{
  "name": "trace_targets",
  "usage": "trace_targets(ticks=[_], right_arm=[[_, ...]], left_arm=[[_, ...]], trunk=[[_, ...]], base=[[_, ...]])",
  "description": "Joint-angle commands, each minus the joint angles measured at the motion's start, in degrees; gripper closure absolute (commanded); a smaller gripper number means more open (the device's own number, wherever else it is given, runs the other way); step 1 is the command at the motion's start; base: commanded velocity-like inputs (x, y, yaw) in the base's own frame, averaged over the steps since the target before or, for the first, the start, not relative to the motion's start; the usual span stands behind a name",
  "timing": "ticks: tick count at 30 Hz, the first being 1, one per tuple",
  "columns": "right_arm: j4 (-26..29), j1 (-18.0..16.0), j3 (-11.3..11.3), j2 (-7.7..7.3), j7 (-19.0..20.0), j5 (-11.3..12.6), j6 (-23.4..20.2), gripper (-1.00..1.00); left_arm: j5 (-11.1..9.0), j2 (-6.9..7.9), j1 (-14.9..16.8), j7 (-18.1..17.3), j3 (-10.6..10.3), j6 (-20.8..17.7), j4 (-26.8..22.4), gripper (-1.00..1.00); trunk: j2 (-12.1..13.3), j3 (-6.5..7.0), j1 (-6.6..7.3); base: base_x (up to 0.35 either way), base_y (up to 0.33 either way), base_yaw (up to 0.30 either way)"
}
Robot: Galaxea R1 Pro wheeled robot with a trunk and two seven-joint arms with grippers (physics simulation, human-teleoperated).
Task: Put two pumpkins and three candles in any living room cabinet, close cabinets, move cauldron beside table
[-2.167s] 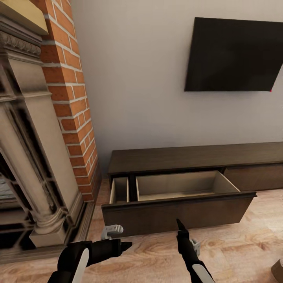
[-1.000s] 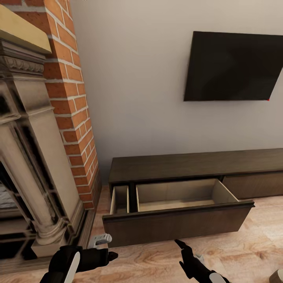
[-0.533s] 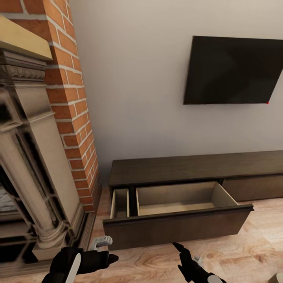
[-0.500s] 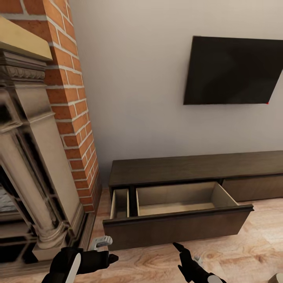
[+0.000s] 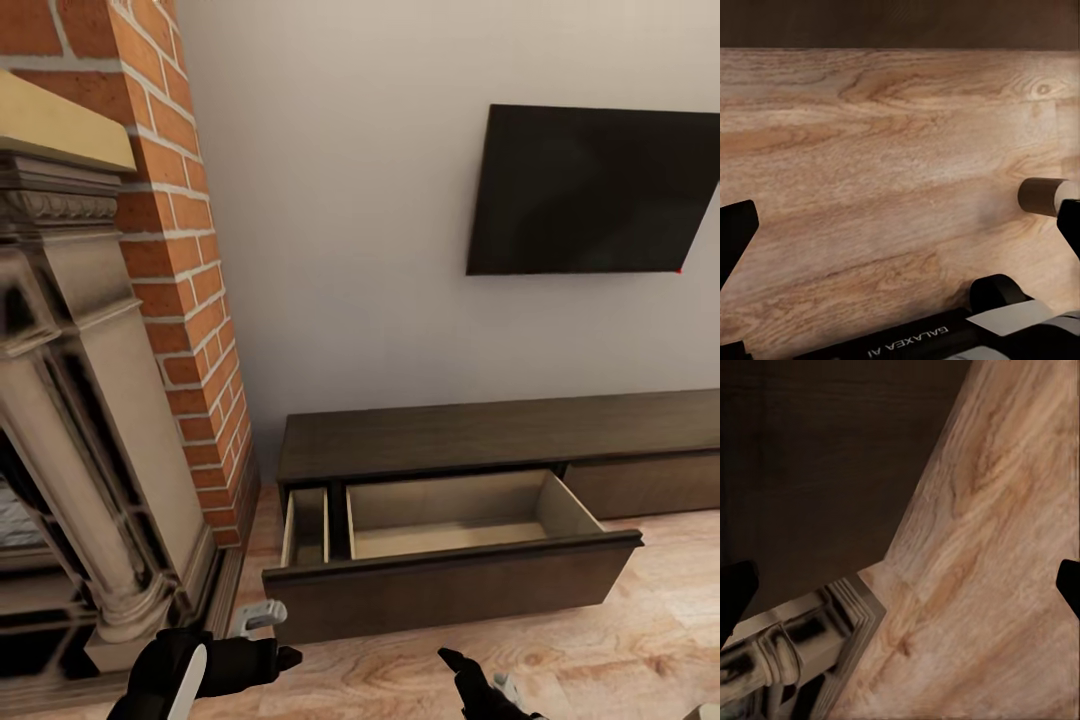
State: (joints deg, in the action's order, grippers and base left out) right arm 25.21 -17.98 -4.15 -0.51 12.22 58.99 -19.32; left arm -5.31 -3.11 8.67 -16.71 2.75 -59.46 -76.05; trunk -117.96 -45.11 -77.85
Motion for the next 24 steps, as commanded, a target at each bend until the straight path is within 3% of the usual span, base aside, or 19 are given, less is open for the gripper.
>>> trace_targets(ticks=[1, 5, 24], right_arm=[[0.0, 0.0, -0.3, 0.12, 0.0, -0.8, -0.4, -1.0], [0.1, 0.0, -0.3, 0.3, -0.1, -2.3, -0.2, -1.0], [0.2, 0.0, 0.5, 0.37, -0.2, -3.6, 0.0, -1.0]], left_arm=[[-0.5, -0.05, 0.0, 0.2, 0.1, -0.4, 0.0, -1.0], [-0.5, -0.05, 0.0, 0.2, 0.1, -0.3, 0.0, -1.0], [-0.4, -0.23, 0.0, 0.2, -0.1, -0.3, 0.3, -1.0]], trunk=[[0.4, 0.13, 0.24], [2.0, 0.85, 1.11], [9.6, 4.26, 5.29]], base=[[0.0, 0.0, 0.0], [0.0, 0.0, 0.0], [0.0, 0.0, 0.0]])
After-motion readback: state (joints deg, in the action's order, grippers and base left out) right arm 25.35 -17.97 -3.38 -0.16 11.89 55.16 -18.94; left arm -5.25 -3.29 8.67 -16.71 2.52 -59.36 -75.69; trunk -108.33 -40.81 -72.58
